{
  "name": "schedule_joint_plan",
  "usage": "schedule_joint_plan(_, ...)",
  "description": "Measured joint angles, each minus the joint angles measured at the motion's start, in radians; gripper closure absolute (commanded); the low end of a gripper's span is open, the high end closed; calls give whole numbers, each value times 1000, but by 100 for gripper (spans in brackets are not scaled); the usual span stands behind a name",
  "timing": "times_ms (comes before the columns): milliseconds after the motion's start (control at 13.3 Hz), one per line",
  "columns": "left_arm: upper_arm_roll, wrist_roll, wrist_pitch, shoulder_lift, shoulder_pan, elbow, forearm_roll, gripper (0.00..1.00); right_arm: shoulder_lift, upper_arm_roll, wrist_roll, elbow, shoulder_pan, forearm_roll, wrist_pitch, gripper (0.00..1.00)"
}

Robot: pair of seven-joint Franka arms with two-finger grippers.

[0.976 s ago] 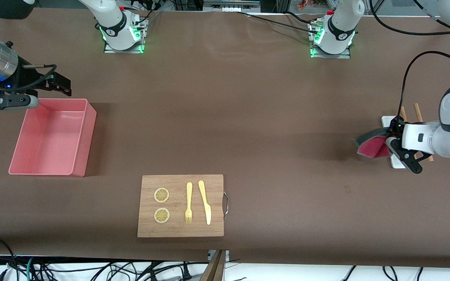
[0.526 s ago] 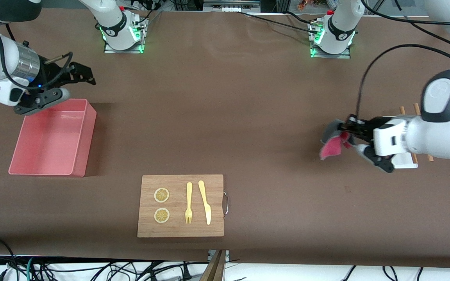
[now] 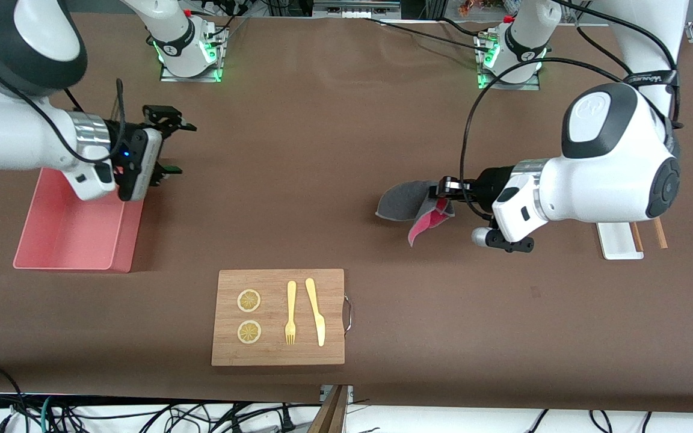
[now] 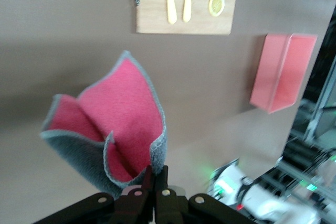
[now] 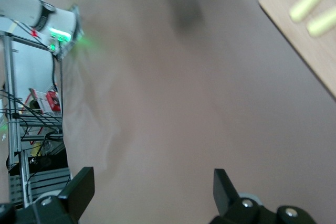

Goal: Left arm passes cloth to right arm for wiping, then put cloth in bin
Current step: 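Lift the cloth with the left gripper while the right gripper reaches toward it, then grasp the cloth with the right gripper and open the left gripper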

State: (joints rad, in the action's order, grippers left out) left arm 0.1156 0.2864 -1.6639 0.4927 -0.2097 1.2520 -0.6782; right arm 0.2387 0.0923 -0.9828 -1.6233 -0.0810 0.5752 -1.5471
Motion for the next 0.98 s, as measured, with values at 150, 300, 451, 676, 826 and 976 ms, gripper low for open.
schedule_joint_plan(150,53,155,-112,0,-17,0,-8,100,33,39,-173,-31,-1,96,-104,0)
schedule_joint_plan(300,90,300,-231,0,-56,0,-8,100,65,105,-289,-53,-3,157,-227,0)
schedule_joint_plan(451,95,435,-334,0,-114,0,-8,100,91,170,-325,-56,-7,182,-333,0)
schedule_joint_plan(676,96,610,-480,1,-201,1,-8,100,106,226,-332,-56,-28,191,-450,0)
schedule_joint_plan(826,95,713,-583,4,-262,5,-8,100,112,233,-332,-56,-62,192,-509,0)
schedule_joint_plan(976,95,787,-651,5,-294,9,-8,100,119,234,-326,-56,-95,193,-559,0)
